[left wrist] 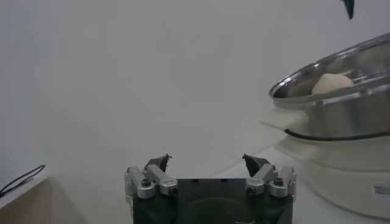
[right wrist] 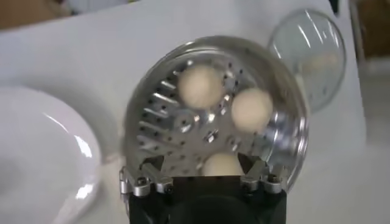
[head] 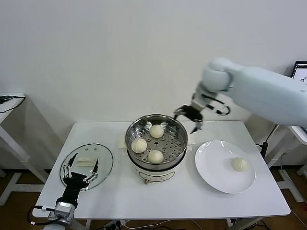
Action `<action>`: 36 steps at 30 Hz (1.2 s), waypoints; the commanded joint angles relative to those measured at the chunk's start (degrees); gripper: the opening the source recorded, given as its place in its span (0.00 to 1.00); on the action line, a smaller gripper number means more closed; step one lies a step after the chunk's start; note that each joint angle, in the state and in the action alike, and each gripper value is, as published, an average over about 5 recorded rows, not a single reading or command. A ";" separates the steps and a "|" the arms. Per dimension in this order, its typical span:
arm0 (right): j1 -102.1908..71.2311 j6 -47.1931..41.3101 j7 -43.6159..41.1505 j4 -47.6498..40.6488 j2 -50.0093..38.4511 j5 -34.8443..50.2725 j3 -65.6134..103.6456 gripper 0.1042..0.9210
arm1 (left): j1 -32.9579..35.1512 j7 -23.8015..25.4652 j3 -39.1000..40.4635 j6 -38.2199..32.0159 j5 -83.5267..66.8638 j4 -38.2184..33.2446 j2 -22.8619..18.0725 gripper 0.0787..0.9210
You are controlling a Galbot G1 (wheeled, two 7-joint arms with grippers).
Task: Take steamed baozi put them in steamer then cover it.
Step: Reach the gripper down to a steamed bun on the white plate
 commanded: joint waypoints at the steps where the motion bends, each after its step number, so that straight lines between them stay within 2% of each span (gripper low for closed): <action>1: -8.67 -14.63 -3.50 -2.09 -15.47 0.26 4.84 0.88 | -0.02 -0.09 0.30 0.11 0.14 -0.31 -0.02 0.88; 7: -23.30 -14.71 -5.34 -7.50 -16.50 -11.03 16.58 0.88 | 0.07 -0.12 0.45 0.02 0.18 -0.16 -0.21 0.88; 18: -36.05 -13.26 -4.75 -14.03 -13.30 -22.21 29.11 0.88 | -0.01 -0.07 0.43 -0.07 0.24 0.33 -0.31 0.88; 36: -42.47 -13.10 0.83 -18.31 -9.13 -27.87 35.33 0.88 | -0.25 -0.04 0.70 0.00 0.66 1.27 -0.44 0.88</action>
